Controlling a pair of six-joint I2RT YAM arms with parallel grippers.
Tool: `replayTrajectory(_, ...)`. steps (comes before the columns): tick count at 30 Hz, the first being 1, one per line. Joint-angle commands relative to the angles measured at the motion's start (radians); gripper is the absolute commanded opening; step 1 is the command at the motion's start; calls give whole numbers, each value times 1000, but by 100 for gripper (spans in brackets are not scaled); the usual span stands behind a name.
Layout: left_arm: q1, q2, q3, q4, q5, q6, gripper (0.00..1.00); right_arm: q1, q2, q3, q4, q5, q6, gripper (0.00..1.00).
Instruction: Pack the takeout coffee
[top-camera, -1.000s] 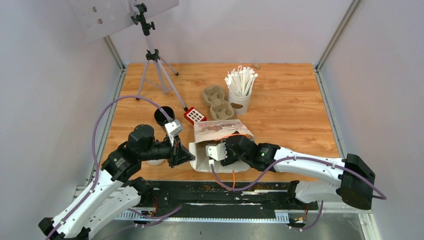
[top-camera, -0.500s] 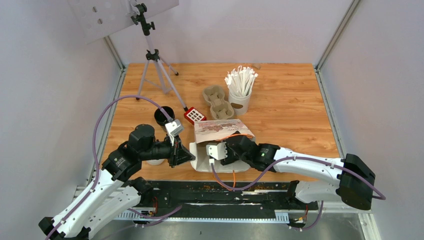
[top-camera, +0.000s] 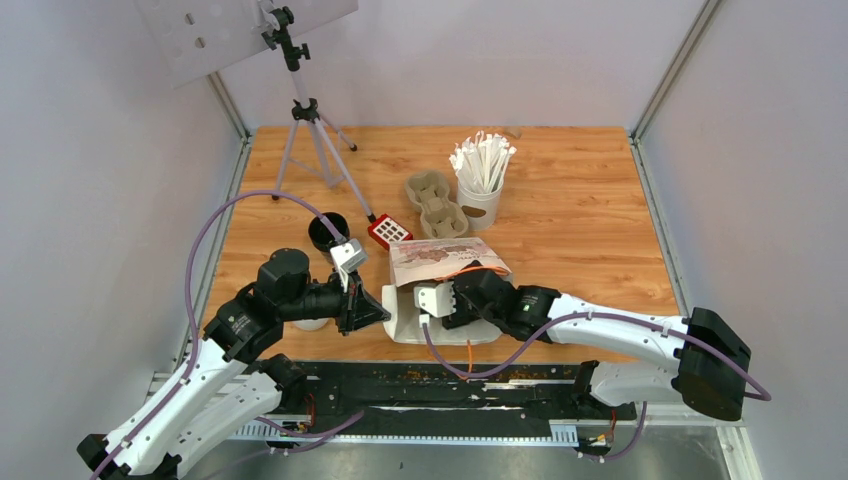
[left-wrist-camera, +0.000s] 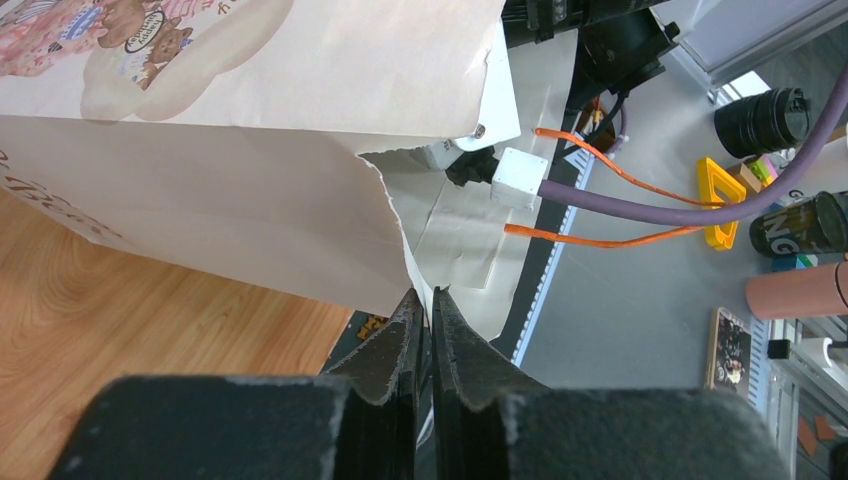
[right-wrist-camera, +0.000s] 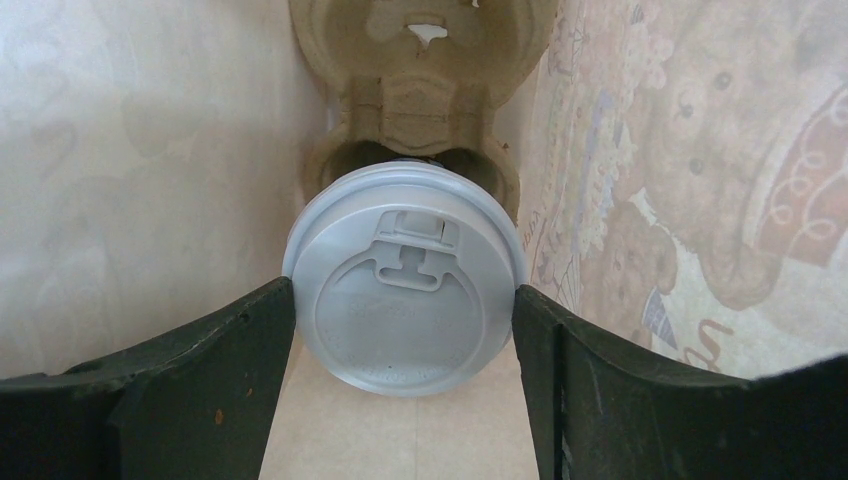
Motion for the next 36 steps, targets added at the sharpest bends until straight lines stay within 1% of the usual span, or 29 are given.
replayTrajectory(1,0,2,40,-6,7,8,13,-14,18,21,-66,6,38,77)
replayTrajectory(3,0,5,43,-3,7,8,13,-14,23,37,-71,4,39,78)
replayTrajectory(7,0,14,47,2,6,10,13,-13,25,98,-105,-21,45,83)
replayTrajectory(16,0,24,46,7,5,9,13,1,55,205,-150,-39,55,83)
replayTrajectory(25,0,20,46,1,0,8,13,16,39,225,-173,-44,64,83)
replayTrajectory(29,-1,25,46,3,-1,11,13,20,26,223,-182,-70,76,78)
replayTrajectory(36,0,23,45,4,3,8,13,20,12,206,-178,-93,96,56)
